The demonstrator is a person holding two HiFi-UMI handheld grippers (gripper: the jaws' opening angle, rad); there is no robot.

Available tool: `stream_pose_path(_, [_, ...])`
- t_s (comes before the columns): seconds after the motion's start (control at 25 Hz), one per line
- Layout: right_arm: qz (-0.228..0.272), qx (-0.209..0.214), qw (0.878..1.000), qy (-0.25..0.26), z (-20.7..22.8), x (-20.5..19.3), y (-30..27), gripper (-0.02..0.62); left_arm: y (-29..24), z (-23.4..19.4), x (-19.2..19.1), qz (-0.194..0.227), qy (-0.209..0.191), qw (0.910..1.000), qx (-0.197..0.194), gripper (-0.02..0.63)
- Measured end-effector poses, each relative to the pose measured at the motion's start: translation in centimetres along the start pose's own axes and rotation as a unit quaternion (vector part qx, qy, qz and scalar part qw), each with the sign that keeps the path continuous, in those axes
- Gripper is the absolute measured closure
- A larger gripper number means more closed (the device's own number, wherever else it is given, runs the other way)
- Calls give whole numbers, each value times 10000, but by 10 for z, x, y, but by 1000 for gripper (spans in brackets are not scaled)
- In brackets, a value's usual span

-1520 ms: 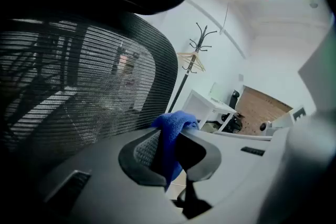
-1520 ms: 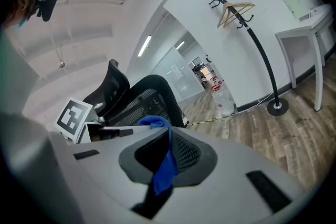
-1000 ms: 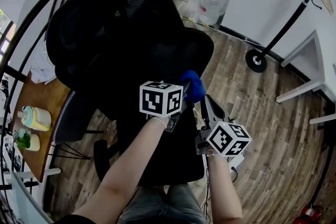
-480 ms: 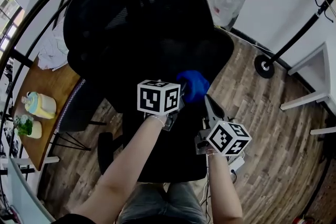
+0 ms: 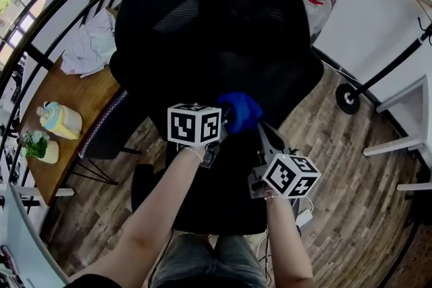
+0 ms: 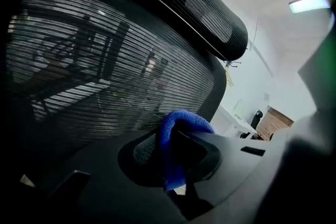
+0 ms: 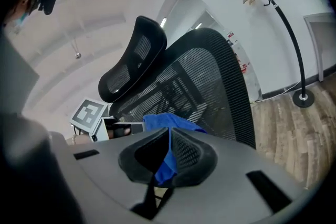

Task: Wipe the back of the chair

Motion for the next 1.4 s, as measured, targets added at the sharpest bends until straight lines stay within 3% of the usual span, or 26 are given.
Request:
stream_pose_path(0.56, [-557,669,9961,121,-60,-32,-48,561,72,-76,-8,445,737,9938,710,561])
stream_pose_path(0.96, [-842,1039,9907,243,-95,-48,-76,561,115,-116,-7,717,930,9869,1108,561])
stream_pose_path(1.4, [-1117,1110,9871,278,-111,-69,-91,561,156,-156,-15,1039,1156,9730,1707,561])
Point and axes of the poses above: the fingertips, and each gripper's own axes: y backward along the fingers, z to its right, x out of its top, the point moved 6 cm from there along y, backward along the fingers, and after that the axes turned 3 degrees about -y, right-handed, at the moved point
